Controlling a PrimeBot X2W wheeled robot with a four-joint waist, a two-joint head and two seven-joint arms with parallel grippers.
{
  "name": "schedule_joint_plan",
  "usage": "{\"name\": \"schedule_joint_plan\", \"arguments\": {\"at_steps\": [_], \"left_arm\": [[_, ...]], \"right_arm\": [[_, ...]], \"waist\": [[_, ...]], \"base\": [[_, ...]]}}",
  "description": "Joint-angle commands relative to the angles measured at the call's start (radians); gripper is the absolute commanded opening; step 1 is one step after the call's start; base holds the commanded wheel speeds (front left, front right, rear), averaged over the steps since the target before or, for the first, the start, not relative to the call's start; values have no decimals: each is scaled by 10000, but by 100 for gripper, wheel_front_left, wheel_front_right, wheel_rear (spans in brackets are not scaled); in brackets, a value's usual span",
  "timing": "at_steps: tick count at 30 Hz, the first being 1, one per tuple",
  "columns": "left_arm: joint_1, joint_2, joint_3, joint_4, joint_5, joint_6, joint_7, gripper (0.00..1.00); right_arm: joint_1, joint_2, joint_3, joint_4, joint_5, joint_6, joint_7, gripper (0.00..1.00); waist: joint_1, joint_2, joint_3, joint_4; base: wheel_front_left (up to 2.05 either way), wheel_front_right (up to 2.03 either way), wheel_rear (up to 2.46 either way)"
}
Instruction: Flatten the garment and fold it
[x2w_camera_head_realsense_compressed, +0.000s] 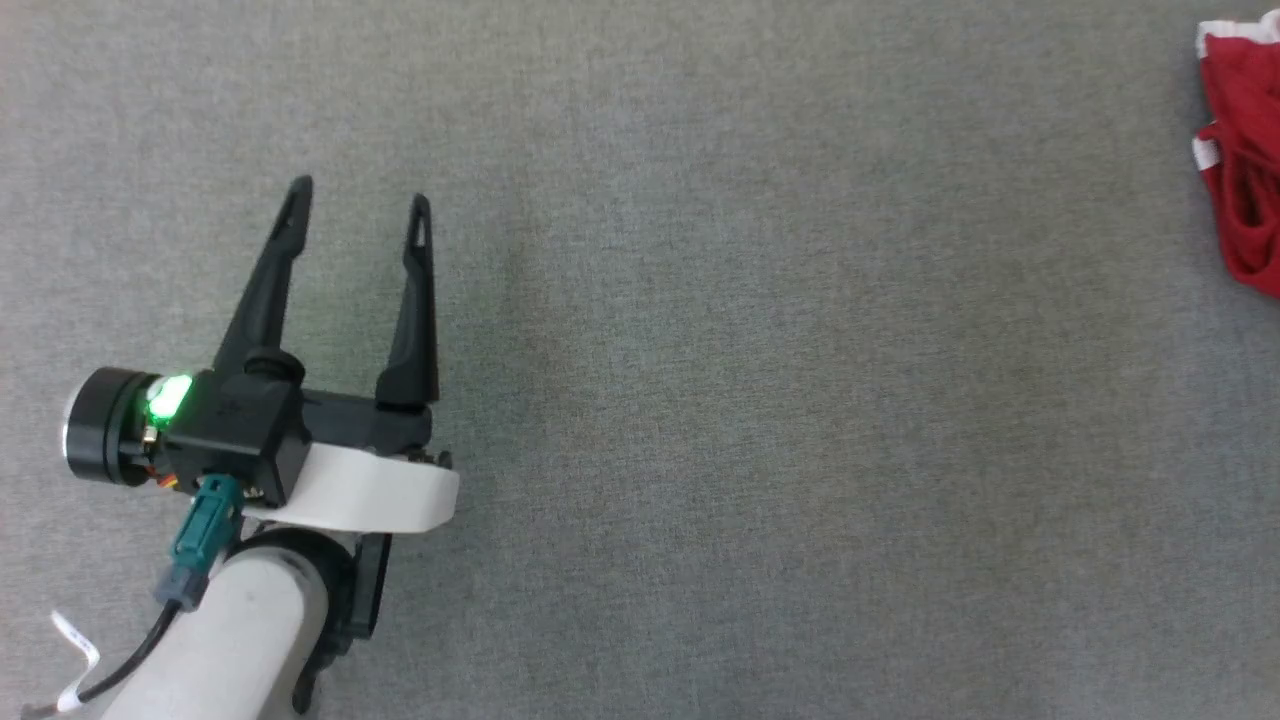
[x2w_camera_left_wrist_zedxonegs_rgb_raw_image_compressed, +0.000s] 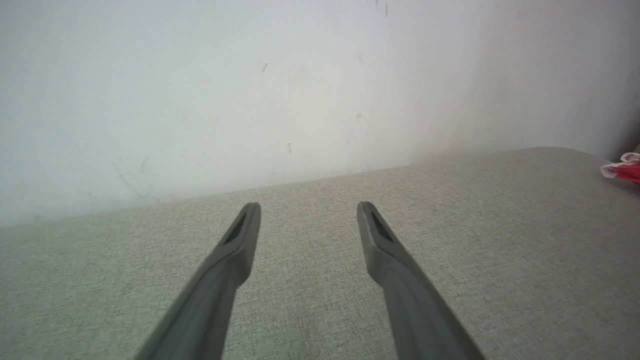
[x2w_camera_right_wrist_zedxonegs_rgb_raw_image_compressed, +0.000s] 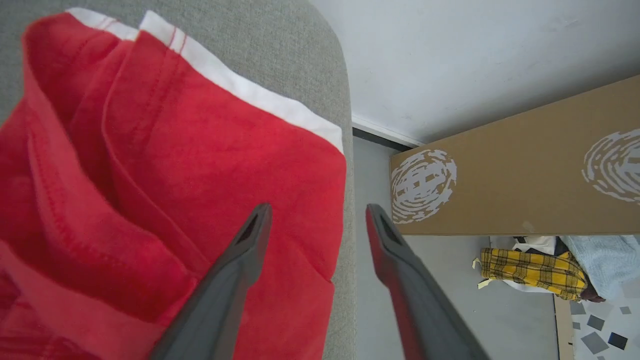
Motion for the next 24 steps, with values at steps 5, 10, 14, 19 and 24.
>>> {"name": "schedule_joint_plan", "arguments": {"at_steps": [5, 10, 14, 19, 24], "left_arm": [[218, -150, 119, 292, -306, 82, -201, 100], [581, -371, 196, 583, -682, 69, -609, 100], [957, -447, 169, 804, -904, 10, -832, 100], [1411, -481, 84, 1076, -1091, -52, -974, 100], [1952, -466, 14, 1330, -1266, -158, -1173, 100]], "right_arm": [[242, 441, -429, -132, -9, -13, -617, 100], [1140, 1129, -480, -930, 442, -13, -1126, 100], [2166, 1797, -515, -1909, 845, -13, -1257, 100], [3564, 2721, -776, -3467, 1097, -13, -1425, 100], [4813, 3676, -1004, -4951, 739, -13, -1745, 100]], "waist": [[0, 0, -841, 25], [0, 0, -1629, 112], [0, 0, -2345, 233], [0, 0, -3246, 494], [0, 0, -3889, 739]], "base": [[0, 0, 0], [0, 0, 0], [0, 0, 0], [0, 0, 0], [0, 0, 0]]}}
